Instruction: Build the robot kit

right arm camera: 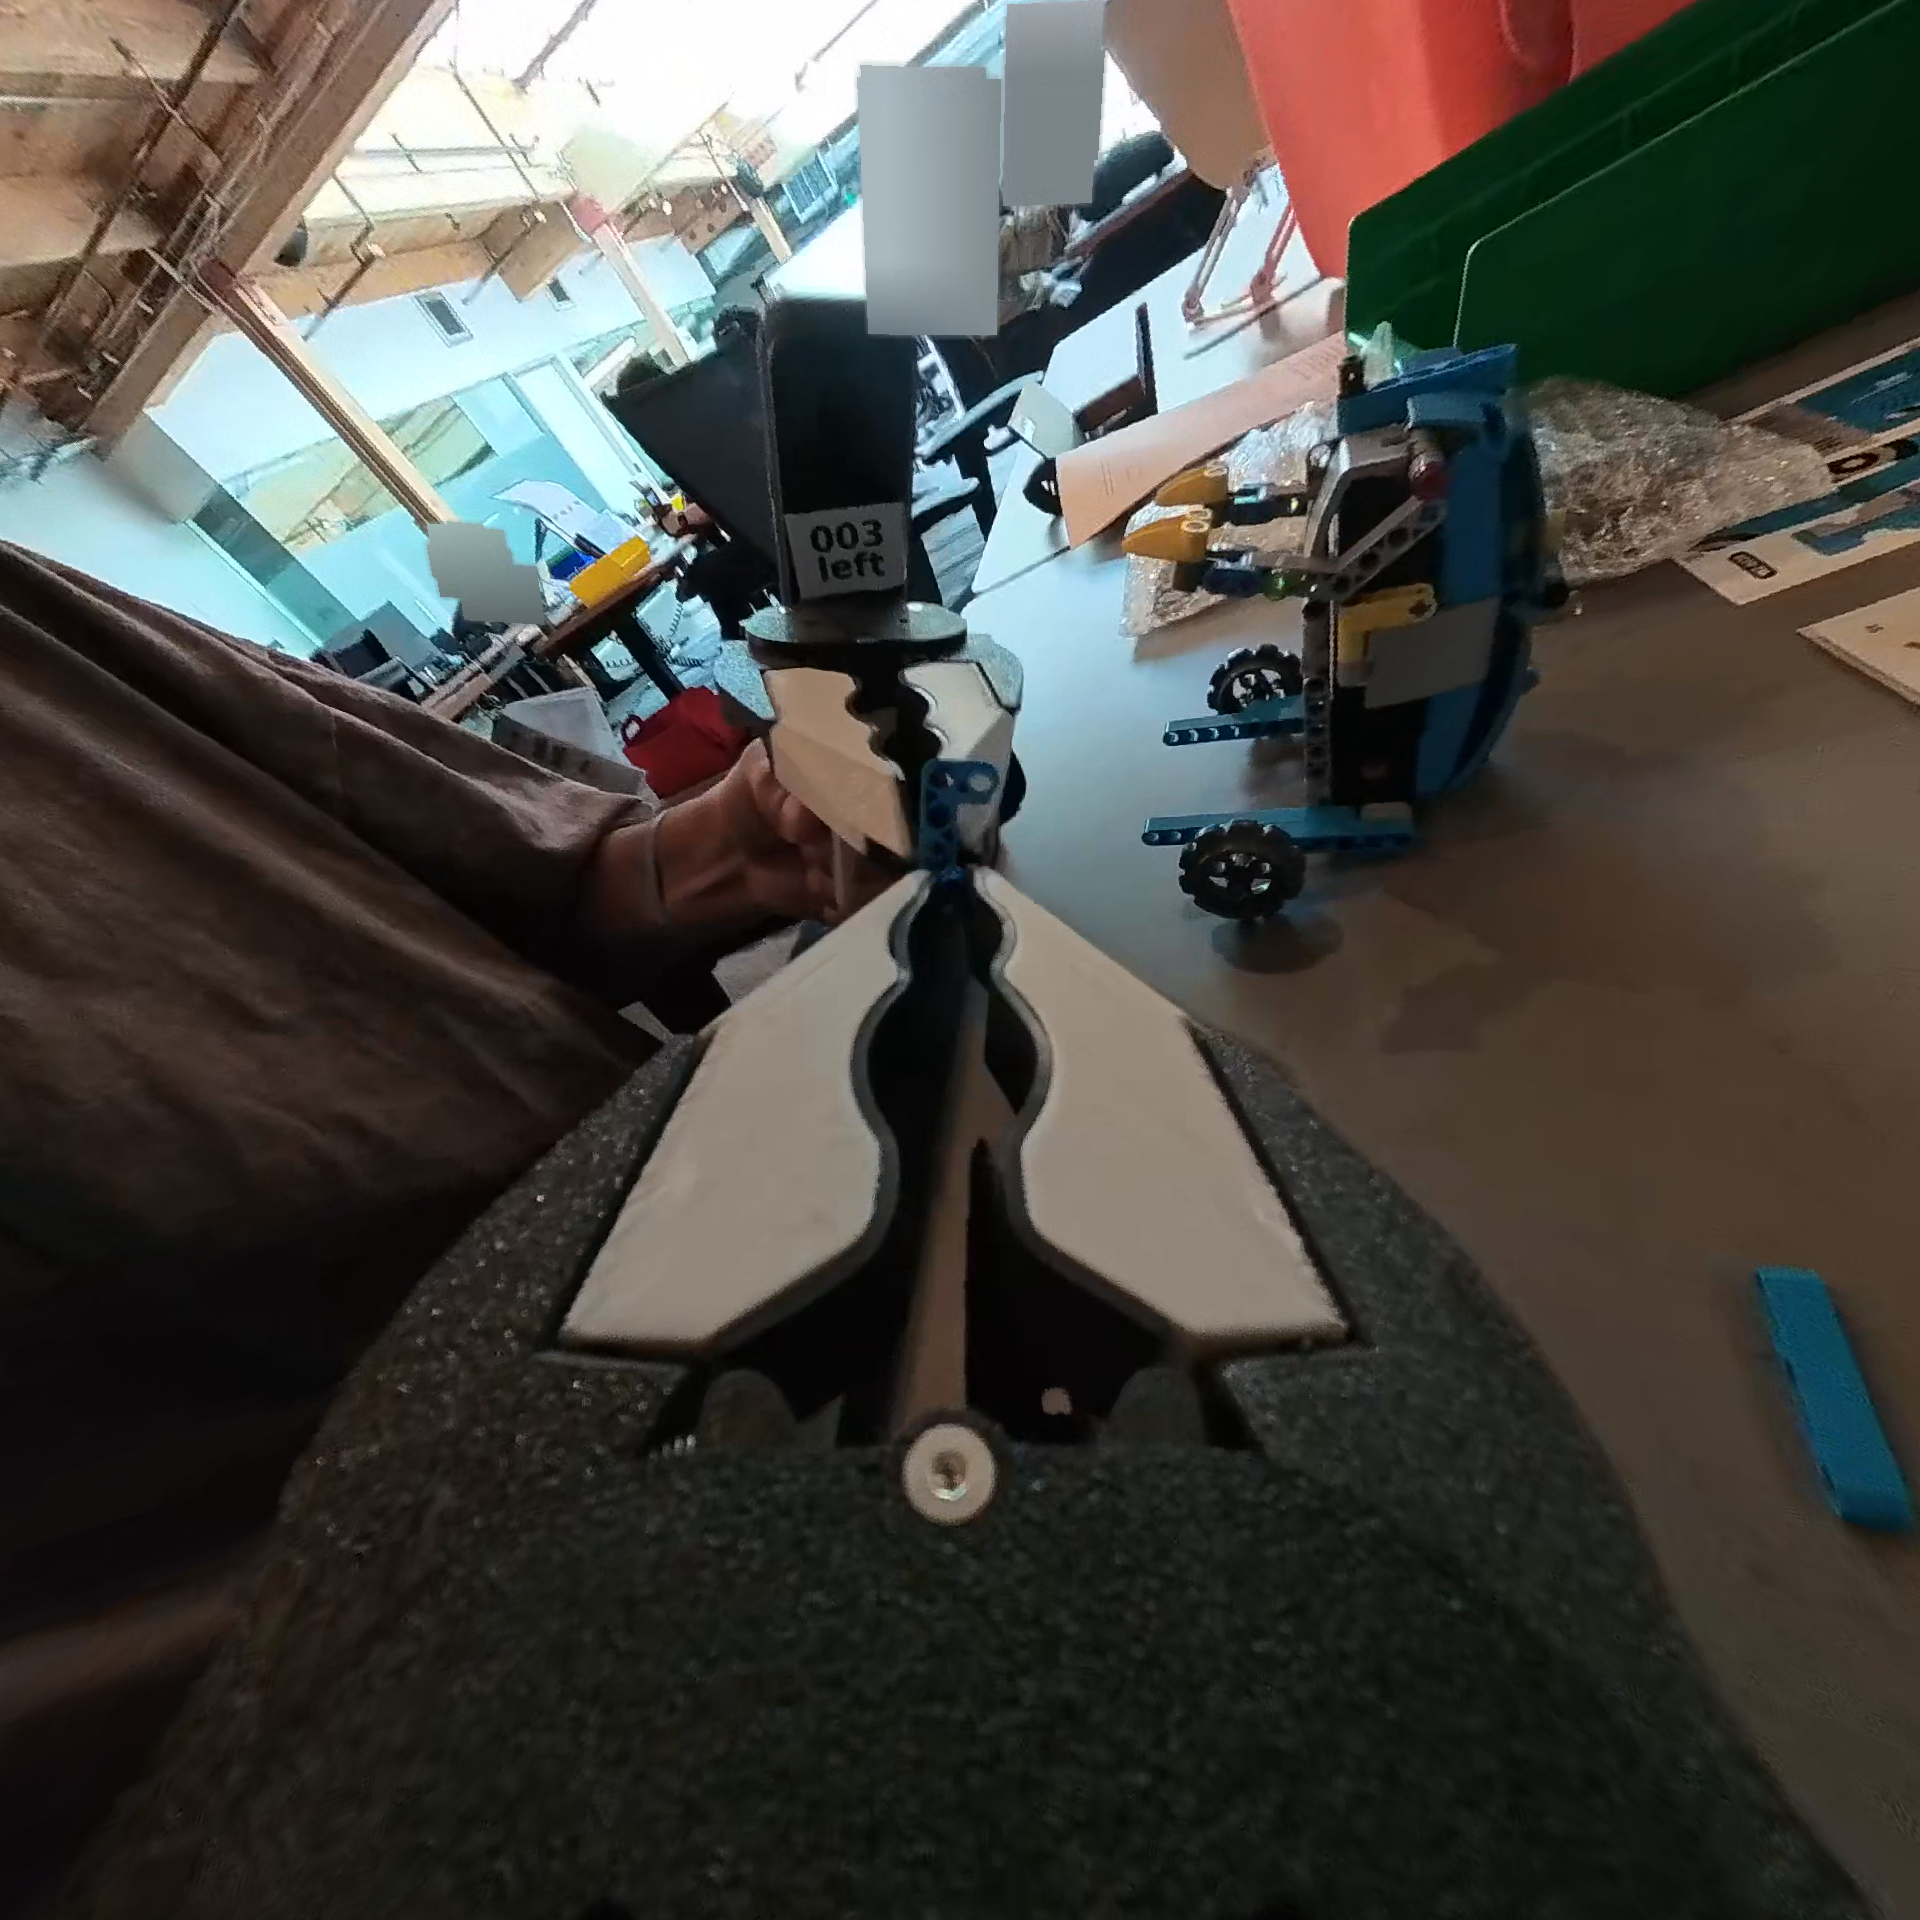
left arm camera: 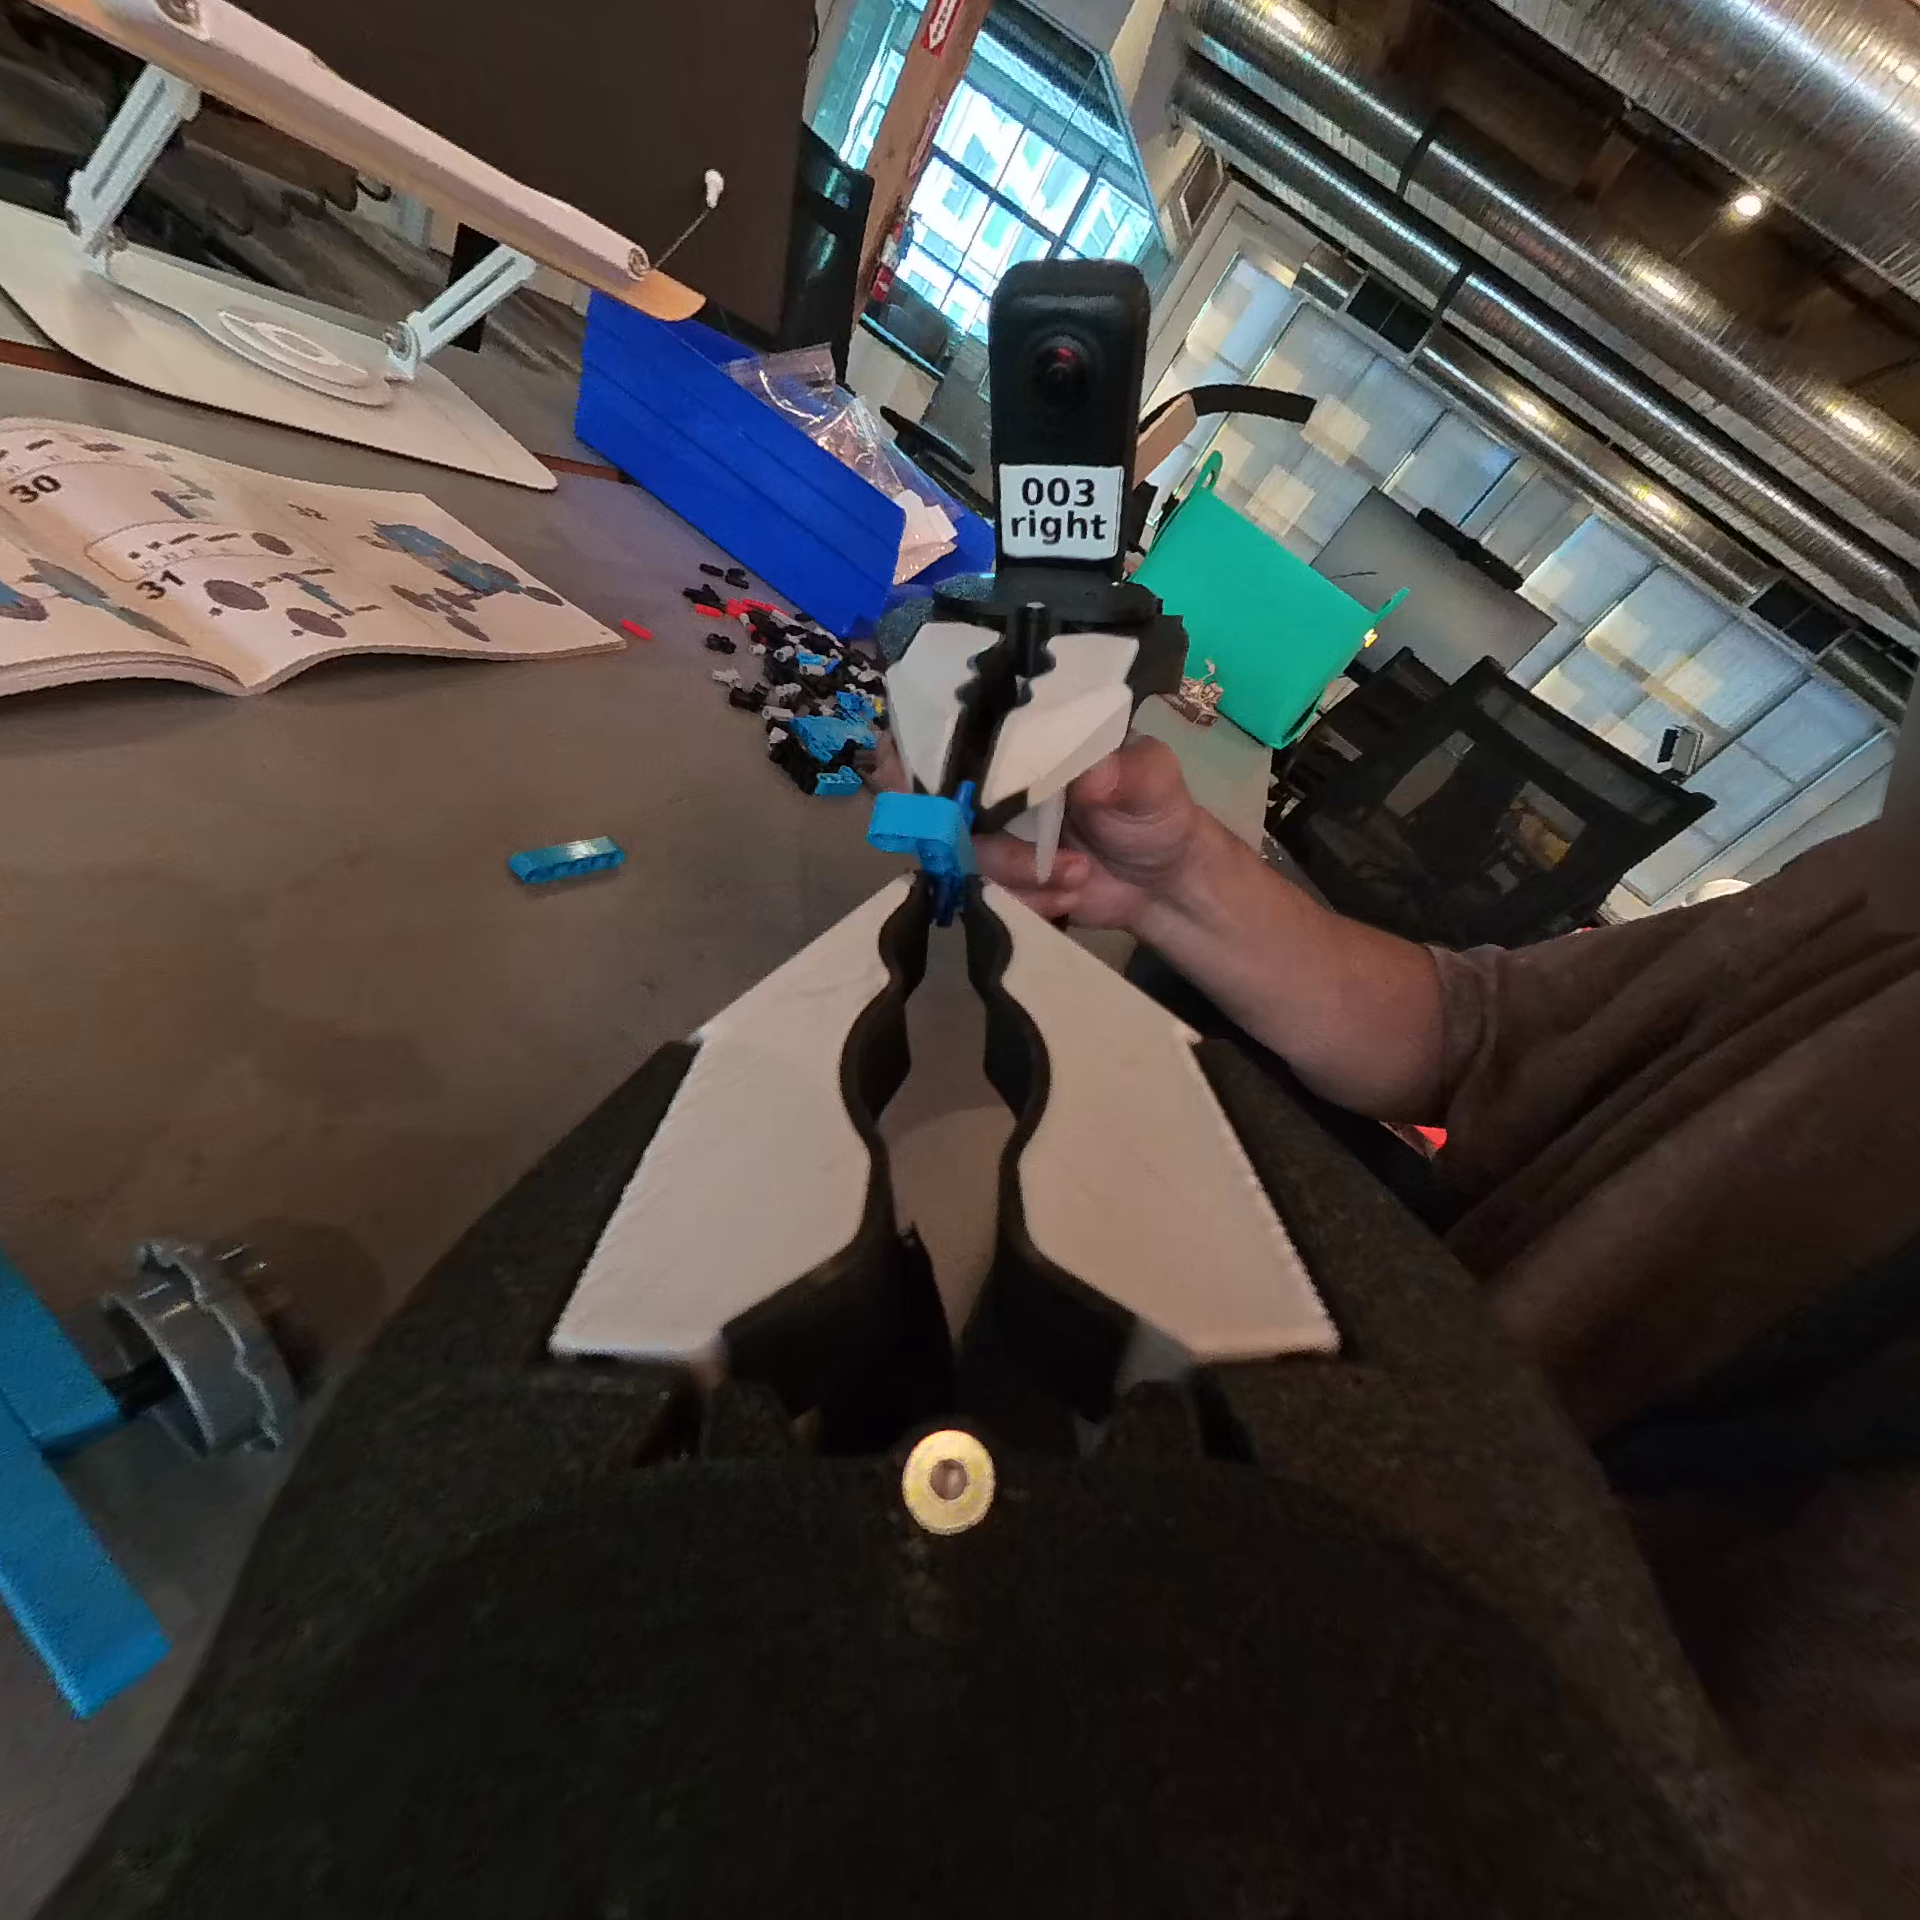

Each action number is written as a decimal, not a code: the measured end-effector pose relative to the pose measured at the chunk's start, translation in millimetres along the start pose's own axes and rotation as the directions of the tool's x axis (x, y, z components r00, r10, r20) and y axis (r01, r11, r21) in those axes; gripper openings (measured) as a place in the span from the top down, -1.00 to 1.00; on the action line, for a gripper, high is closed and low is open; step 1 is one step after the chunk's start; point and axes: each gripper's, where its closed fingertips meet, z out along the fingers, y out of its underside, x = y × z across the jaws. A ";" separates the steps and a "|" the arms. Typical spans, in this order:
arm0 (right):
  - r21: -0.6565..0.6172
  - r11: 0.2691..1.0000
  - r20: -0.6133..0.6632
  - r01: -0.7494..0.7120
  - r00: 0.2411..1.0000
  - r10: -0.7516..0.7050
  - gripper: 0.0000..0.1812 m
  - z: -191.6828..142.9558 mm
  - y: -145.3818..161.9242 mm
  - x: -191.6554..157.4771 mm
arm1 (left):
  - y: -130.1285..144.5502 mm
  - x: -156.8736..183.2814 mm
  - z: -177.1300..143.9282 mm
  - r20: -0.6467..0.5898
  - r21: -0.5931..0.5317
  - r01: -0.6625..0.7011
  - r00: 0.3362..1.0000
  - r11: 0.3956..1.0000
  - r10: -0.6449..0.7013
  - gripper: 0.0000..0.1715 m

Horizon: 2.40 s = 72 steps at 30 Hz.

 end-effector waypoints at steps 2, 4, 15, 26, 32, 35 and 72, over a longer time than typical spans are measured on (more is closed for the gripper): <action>0.006 1.000 0.011 -0.011 1.000 0.011 0.95 -0.2 -0.6 -0.7 | -0.1 0.3 -0.2 -0.006 -0.003 0.005 1.000 1.000 -0.005 0.93; -0.007 1.000 0.005 -0.020 1.000 0.020 0.95 1.4 2.5 0.9 | 1.8 -1.3 0.1 0.003 -0.015 0.006 1.000 1.000 -0.006 0.93; 0.085 0.975 0.171 -0.206 0.967 0.190 0.95 5.0 -5.3 -6.3 | 0.8 5.9 3.8 -0.059 0.005 0.081 0.995 0.997 -0.080 0.88; 0.036 0.991 0.118 -0.127 0.985 0.122 0.95 4.8 -0.7 -7.3 | 4.7 10.5 3.0 -0.059 -0.029 0.004 0.998 1.000 -0.006 0.92; -0.035 0.999 0.071 -0.020 0.997 0.022 0.94 3.8 6.4 -9.6 | 9.3 14.7 4.8 -0.082 -0.053 -0.006 0.997 0.999 0.001 0.92; -0.036 0.999 0.093 0.002 0.996 0.002 0.95 0.8 4.3 -15.3 | 9.3 12.8 3.0 -0.083 -0.054 0.010 0.996 0.998 -0.014 0.92; -0.425 0.880 0.132 0.212 0.976 -0.171 0.96 -3.8 64.3 -21.6 | 62.9 20.9 10.5 -0.165 -0.368 0.014 0.983 0.930 -0.081 0.95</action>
